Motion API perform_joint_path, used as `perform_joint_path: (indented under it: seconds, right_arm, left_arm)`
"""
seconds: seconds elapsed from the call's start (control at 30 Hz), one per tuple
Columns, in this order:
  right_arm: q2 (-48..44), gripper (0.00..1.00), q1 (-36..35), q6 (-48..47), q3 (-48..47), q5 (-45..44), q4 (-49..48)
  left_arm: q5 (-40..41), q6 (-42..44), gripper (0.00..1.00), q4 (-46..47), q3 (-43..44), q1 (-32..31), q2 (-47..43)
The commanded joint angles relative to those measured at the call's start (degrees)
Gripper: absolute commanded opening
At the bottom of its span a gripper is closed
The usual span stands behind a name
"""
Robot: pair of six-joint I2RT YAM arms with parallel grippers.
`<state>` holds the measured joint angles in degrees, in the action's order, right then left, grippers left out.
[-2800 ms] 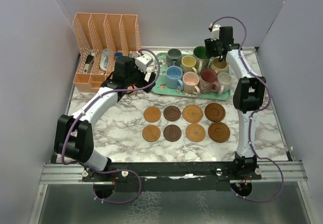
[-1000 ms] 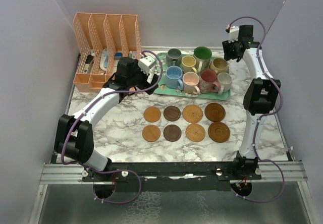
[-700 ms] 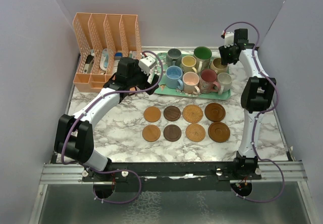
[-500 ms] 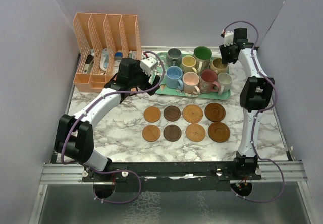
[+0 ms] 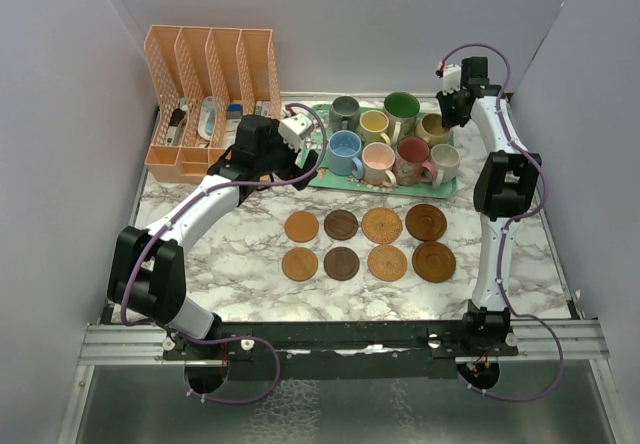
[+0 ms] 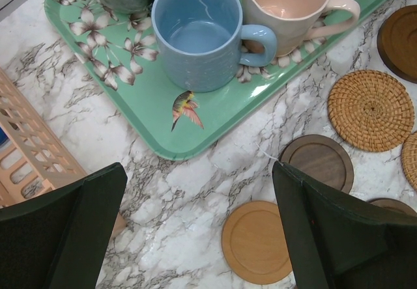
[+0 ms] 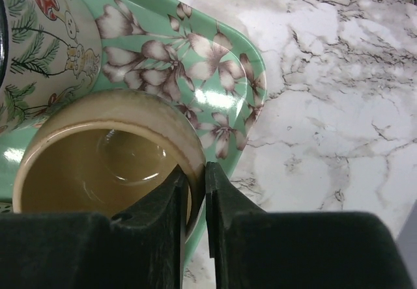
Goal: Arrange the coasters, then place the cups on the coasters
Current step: Pick up the cup from the tray.
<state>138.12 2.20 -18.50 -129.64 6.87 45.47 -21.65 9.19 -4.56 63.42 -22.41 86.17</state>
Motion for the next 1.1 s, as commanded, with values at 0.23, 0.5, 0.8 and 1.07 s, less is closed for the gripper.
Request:
perform_joint_path:
  seconds: [0.23, 0.5, 0.8, 1.07]
  right_arm:
    - [-3.06, 0.03, 0.01, -1.44, -5.03, -3.17, 0.30]
    - [-9.62, 0.01, 0.09, -3.41, -6.13, -7.84, -0.84]
    - [-19.11, 0.01, 0.18, -4.08, -4.23, -10.62, 0.76]
    - [-31.80, 0.01, 0.19, -0.86, 10.65, -7.73, 3.05]
  left_arm:
    - [-0.42, 0.86, 0.99, 1.01, -0.68, -0.52, -0.67]
    - [-0.40, 0.91, 0.99, 0.91, -0.62, -0.87, -0.83]
    - [0.38, -0.18, 0.99, 1.53, -0.58, -1.05, -1.26]
    - [0.60, -0.90, 0.99, 1.57, -0.58, -1.05, -1.56]
